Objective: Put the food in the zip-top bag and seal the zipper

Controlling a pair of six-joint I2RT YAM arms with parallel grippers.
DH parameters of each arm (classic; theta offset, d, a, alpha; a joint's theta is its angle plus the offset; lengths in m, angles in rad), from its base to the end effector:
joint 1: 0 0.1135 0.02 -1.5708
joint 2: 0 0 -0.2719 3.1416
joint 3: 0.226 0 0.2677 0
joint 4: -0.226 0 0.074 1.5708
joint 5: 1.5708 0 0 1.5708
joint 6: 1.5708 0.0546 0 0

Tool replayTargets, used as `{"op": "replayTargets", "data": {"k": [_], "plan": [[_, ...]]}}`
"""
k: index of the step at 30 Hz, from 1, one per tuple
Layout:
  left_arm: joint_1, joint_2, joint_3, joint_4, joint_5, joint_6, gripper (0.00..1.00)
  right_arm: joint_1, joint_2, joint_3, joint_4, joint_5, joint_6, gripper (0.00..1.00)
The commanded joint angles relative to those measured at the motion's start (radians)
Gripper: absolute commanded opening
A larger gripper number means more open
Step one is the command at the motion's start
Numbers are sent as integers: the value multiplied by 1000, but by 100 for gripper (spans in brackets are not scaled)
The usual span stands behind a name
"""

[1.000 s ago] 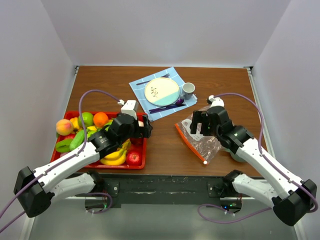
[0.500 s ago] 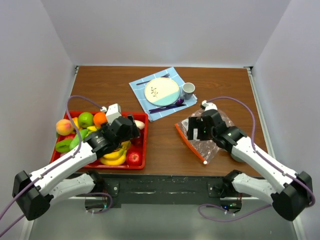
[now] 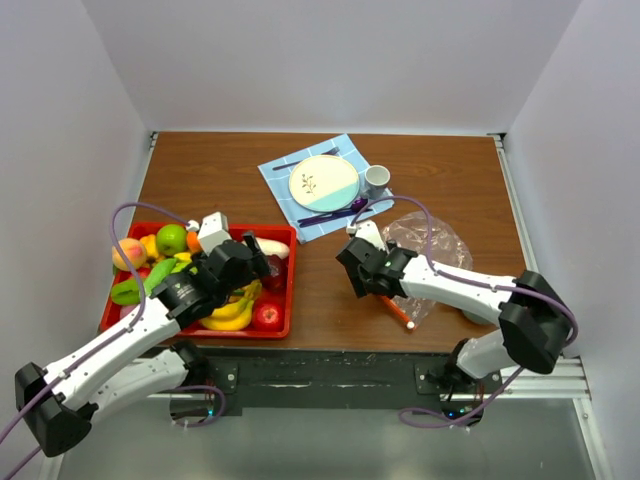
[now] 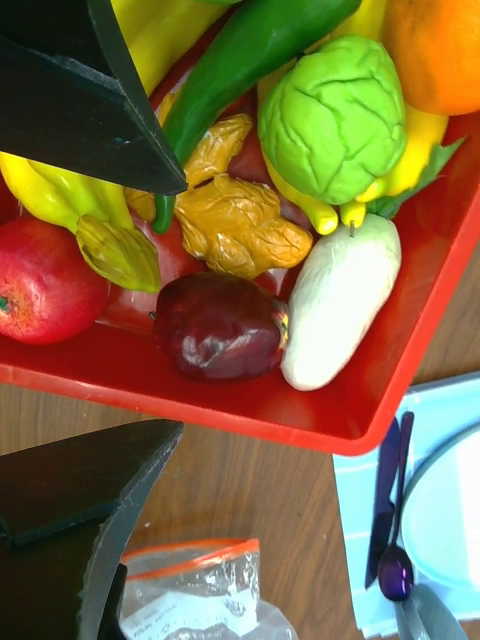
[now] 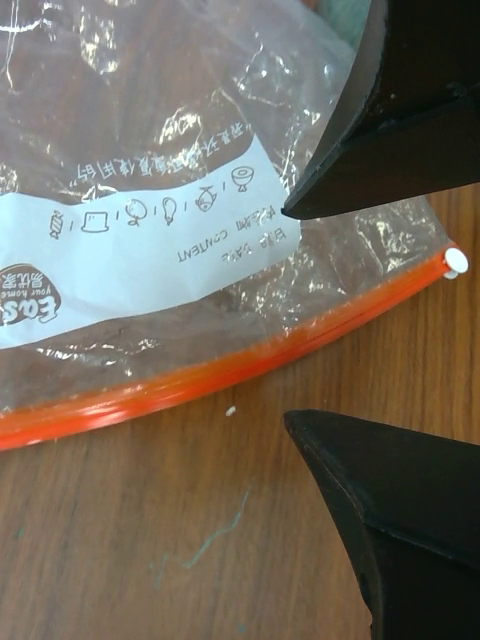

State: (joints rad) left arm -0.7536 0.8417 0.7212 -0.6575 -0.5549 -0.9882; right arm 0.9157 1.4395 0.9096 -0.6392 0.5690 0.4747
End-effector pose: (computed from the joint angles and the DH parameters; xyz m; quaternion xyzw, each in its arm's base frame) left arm 0.1589 -0.1096 0.2600 -0.2088 0.8687 -0.1213 0.4325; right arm 0.1980 0.2095 0.1925 -0.1511 0.9300 -0.0886 0.3232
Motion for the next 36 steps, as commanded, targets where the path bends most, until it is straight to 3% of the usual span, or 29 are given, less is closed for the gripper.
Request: {"op": "replayTargets", "data": {"k": [1, 6, 13, 16, 20, 22, 23, 29, 33, 34, 36], "plan": [[3, -16, 7, 61, -10, 37, 100, 15, 39, 46, -59, 129, -22, 78], [3, -59, -15, 137, 41, 83, 100, 38, 81, 55, -53, 123, -50, 78], [3, -76, -29, 211, 81, 120, 100, 41, 159, 72, -80, 225, 13, 74], [3, -90, -46, 243, 105, 135, 99, 41, 151, 80, -83, 250, 33, 57], [3, -107, -68, 289, 154, 149, 95, 43, 134, 95, -86, 267, 31, 16], [3, -104, -81, 324, 177, 155, 92, 43, 119, 107, -93, 259, 39, 2], [3, -99, -88, 341, 209, 158, 91, 43, 93, 118, -94, 240, 39, 0], [3, -8, -131, 521, 361, 166, 76, 41, -28, 175, -100, 161, 50, 0], [2, 80, -146, 642, 434, 160, 73, 41, -85, 195, -114, 138, 36, 0], [2, 94, -147, 679, 455, 151, 72, 41, -77, 190, -114, 146, 28, 20], [-1, 125, -154, 722, 475, 140, 72, 40, -41, 187, -146, 158, 24, 34]]}}
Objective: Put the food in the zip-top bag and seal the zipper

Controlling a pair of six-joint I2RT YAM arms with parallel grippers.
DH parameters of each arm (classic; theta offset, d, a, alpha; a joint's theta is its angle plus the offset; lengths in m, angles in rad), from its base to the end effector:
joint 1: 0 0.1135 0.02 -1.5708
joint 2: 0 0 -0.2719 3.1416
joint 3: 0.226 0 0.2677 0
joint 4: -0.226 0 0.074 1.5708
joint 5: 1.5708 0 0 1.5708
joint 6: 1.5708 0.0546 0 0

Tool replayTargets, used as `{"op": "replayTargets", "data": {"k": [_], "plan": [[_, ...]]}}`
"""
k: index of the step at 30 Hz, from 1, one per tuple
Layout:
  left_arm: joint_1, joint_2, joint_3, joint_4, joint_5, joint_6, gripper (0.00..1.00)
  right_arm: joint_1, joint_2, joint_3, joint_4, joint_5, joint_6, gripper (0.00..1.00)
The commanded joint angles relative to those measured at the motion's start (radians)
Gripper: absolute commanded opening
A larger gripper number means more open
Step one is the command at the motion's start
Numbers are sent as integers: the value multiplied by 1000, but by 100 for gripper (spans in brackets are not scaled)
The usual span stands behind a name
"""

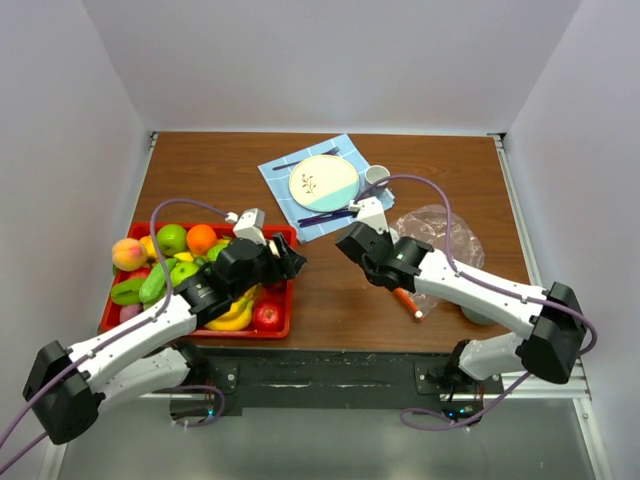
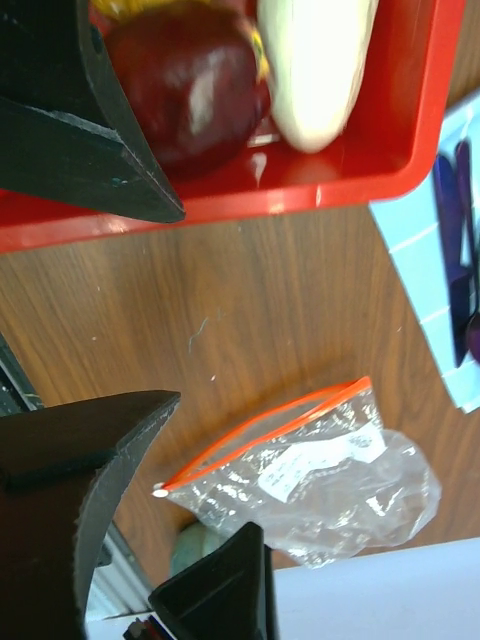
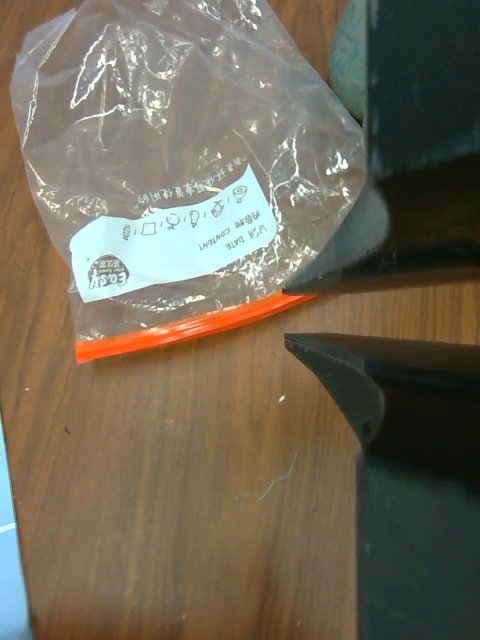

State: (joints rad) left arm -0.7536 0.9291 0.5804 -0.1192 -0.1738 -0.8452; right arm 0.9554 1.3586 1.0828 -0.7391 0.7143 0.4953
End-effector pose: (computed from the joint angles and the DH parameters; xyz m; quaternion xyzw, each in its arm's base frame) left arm 0.1793 -0.1553 0.2409 -0.0843 0.8456 -0.3227 0.4169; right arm 0.1972 0.2169 0.2681 -0.1120 0.8991 -0.0810 0.4154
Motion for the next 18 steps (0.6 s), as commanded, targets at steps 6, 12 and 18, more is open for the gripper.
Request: {"op": "replayTargets", "data": {"k": [6, 12, 18], "plan": [[-4, 28, -14, 190, 105, -8, 72, -33, 140, -32, -31, 53, 9, 59], [-4, -4, 4, 135, 94, 20, 73, -70, 232, -40, 3, 89, -18, 62], [-4, -36, -8, 122, 80, 11, 73, -75, 300, -41, 33, 86, -50, 63]]}}
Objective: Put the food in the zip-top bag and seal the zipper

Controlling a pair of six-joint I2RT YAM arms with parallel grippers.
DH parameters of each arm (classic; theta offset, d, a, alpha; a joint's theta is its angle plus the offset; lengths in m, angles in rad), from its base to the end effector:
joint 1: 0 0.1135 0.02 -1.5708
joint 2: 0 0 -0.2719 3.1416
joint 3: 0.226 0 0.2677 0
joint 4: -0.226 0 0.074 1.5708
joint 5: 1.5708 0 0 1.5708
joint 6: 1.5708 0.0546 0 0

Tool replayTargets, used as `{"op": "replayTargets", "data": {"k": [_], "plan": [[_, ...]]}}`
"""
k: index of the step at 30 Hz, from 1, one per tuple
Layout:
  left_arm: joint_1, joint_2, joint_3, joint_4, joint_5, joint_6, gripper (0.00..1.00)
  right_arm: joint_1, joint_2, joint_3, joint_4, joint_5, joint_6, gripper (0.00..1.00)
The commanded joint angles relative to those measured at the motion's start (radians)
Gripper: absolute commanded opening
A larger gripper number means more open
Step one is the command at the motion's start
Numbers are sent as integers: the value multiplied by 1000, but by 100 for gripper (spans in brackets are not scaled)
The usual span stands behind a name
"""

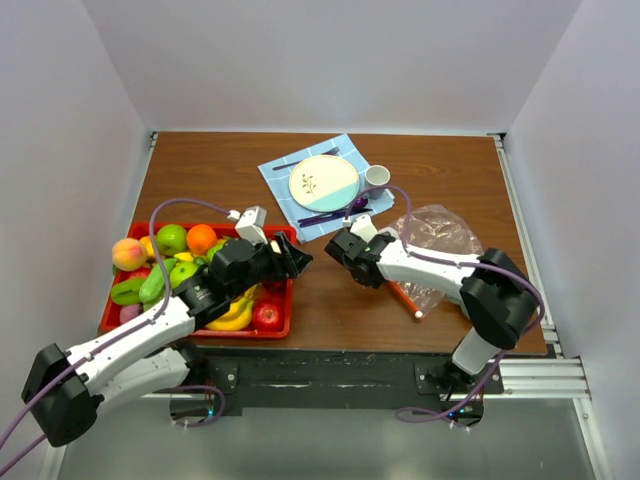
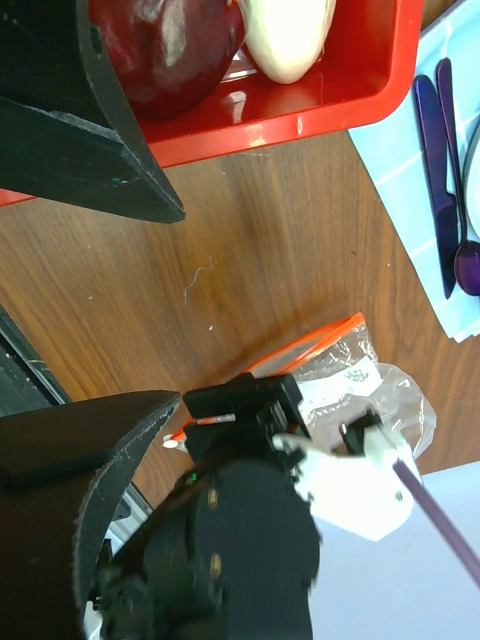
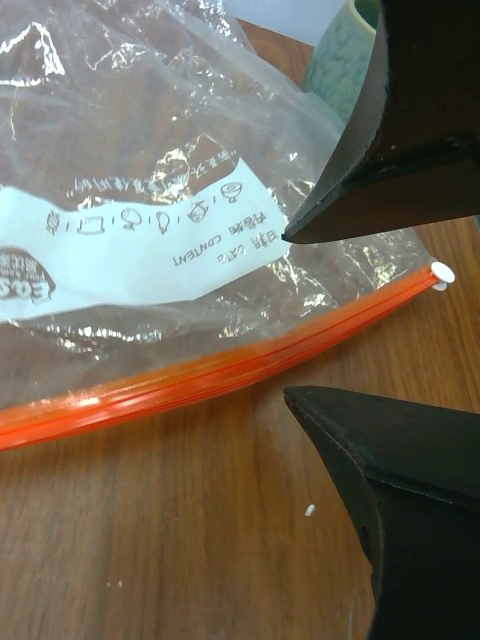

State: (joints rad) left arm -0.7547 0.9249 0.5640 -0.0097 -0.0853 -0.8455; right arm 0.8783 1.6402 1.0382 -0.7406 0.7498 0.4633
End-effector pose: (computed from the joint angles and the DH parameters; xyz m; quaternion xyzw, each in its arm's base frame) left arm 0.1790 -0.1619 0.2481 -0.0615 0.8226 -0.3803 0.4183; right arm 0.2289 0.2176 0.1754 -0.1497 0.9133 -0.2191 0.3091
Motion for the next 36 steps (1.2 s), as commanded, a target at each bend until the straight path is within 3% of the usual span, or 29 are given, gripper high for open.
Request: {"op": "replayTargets", "data": {"k": [1, 19, 23, 26, 30, 36], "plan": [[-3, -34, 7, 13, -10, 11, 73, 1, 24, 6, 33, 57, -20, 63], [-3, -37, 2, 13, -13, 10, 73, 2, 171, 82, -88, 302, 69, 62], [-3, -51, -6, 17, -16, 2, 74, 2, 178, 95, -103, 335, 74, 49], [-3, -58, -10, 13, -22, 0, 74, 1, 171, 95, -89, 335, 63, 33], [-3, -61, -15, 13, -19, -4, 74, -5, 161, 115, -97, 336, 64, 1], [-3, -43, -32, 39, 8, 0, 72, -4, 69, 181, -115, 244, 46, 0]]}}
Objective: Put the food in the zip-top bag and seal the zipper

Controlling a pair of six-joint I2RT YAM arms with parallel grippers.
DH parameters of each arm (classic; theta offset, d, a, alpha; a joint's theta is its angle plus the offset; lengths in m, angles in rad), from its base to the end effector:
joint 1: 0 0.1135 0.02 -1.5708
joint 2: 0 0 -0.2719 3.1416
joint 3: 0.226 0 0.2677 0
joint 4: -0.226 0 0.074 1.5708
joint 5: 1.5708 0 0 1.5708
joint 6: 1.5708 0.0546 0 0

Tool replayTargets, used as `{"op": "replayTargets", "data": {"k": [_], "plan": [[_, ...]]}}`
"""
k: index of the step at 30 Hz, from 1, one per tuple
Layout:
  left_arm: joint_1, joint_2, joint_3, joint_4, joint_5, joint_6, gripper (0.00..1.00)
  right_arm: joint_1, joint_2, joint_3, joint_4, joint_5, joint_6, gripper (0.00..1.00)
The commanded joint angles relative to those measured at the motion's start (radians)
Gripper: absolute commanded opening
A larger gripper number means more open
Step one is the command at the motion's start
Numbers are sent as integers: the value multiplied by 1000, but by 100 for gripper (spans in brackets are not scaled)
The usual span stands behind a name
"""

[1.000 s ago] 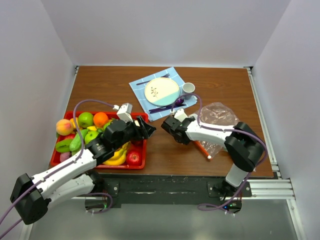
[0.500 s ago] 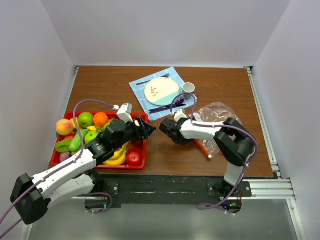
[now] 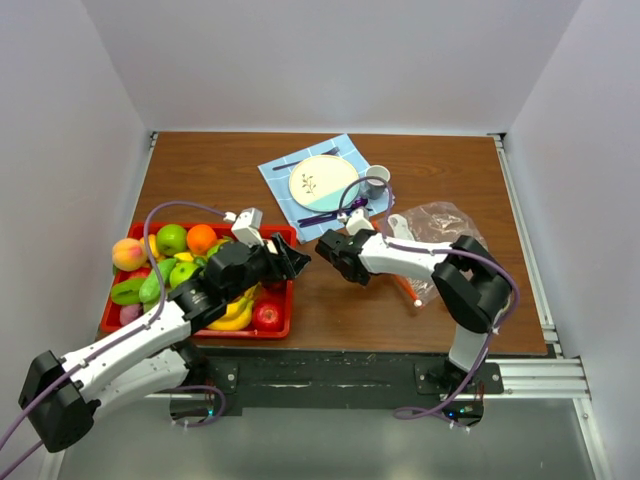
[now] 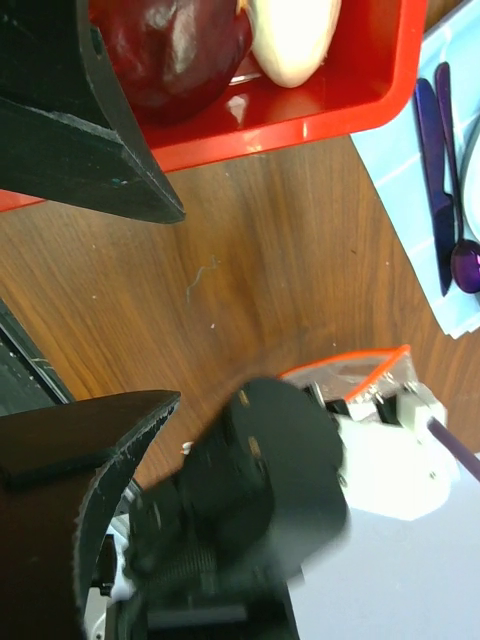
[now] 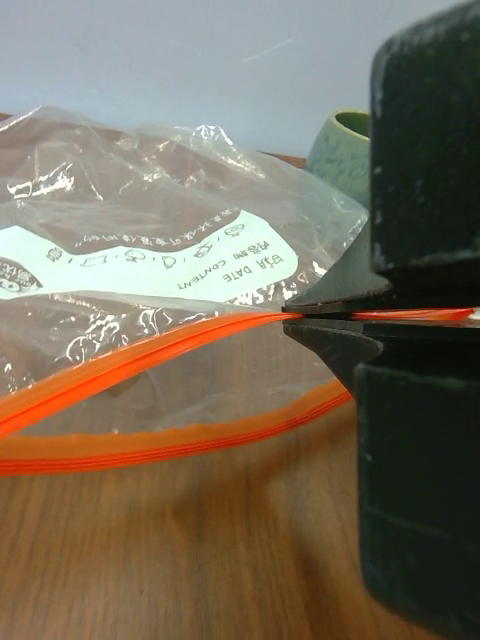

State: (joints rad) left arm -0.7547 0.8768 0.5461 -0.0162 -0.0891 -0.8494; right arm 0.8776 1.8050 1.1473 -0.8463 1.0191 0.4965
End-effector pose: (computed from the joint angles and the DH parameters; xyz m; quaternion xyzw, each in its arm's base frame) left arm 0.1731 -0.1561 0.2509 -0.0643 0.8156 -0.3872 0.4252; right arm 0.2486 0.2265 0.1636 -0.1492 0.8598 -0.3584 0.3317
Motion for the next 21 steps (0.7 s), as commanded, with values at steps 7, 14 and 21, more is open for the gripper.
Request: {"op": "replayTargets", "data": {"k": [7, 14, 21], "plan": [[-5, 76, -14, 165, 77, -4, 69, -3, -311, 101, 72, -358, 11, 0], [-18, 172, 29, 240, 127, 9, 74, -3, -412, 43, 165, -476, 89, 0], [-70, 260, 75, 268, 92, 32, 75, -5, -456, 5, 222, -573, 135, 0]]}}
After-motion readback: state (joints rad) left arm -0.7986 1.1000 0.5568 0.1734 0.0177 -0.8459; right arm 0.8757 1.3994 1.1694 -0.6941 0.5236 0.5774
